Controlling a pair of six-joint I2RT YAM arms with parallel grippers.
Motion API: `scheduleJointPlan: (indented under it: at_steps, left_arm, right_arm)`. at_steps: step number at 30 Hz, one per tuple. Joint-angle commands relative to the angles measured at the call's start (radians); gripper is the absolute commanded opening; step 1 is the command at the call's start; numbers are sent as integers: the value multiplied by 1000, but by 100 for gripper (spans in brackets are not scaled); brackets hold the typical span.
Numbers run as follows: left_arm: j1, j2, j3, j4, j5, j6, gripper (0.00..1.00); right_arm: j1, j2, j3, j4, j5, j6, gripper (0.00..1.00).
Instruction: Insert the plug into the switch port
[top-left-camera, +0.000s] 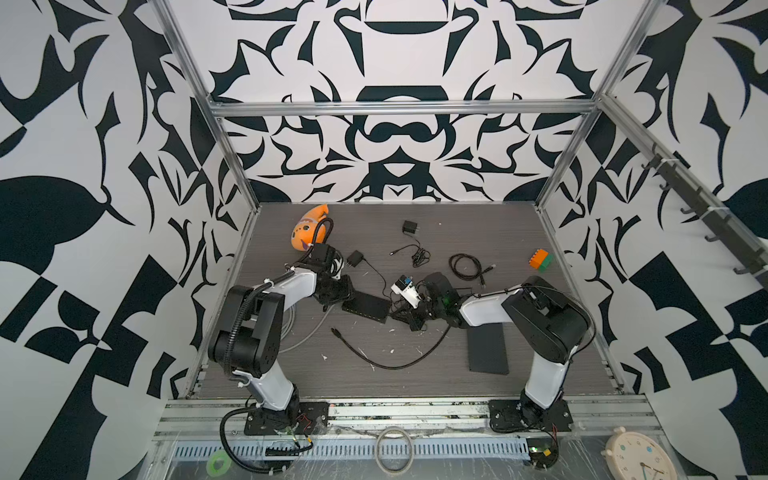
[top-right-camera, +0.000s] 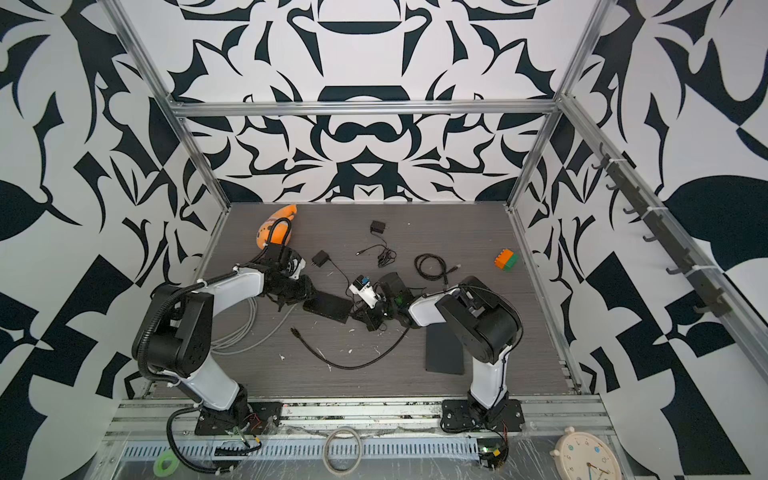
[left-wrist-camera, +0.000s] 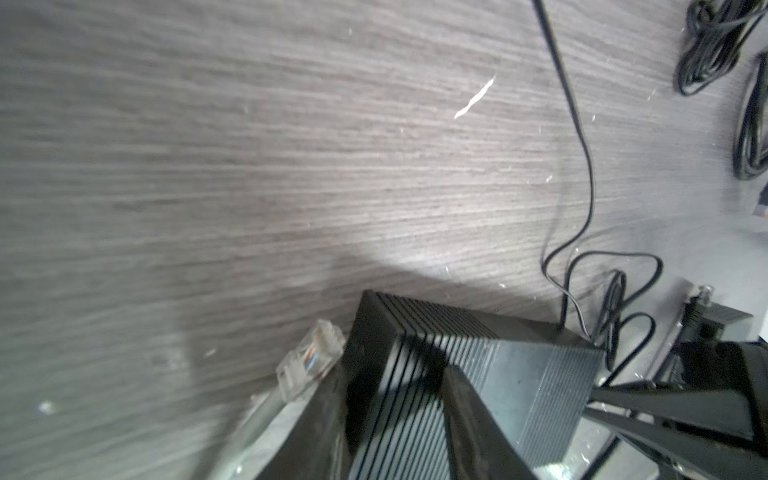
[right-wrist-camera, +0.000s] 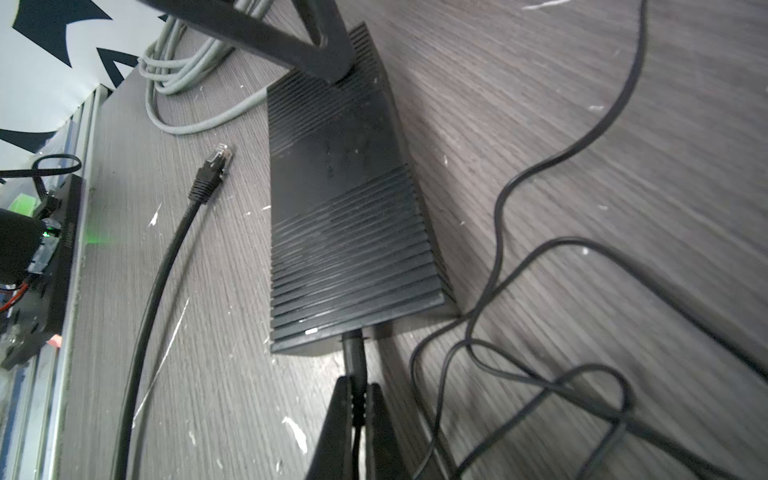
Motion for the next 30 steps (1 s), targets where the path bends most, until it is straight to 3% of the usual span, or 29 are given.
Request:
scheduleJointPlan:
  at_steps: [1,9,22,25,30]
  left_arm:
    - [-111,10,-25,-41,264,-50,40]
    - [-152,-4,-94,88,355,-161,39]
    - [-154,-66,-149,84,364,-187,38]
    - [-153,-64,-135,51,331,-175,38]
    - [-102,-99,-95,-70,151,-161,40]
  right_arm:
    - [30,13,111,210,6,23,0]
    - [32,21,120,216,22,43,0]
    - [32,57,175,203,128,115,0]
    - [28,41,150,201,132,113,0]
    - [-24,-28,44,141,97,89,8]
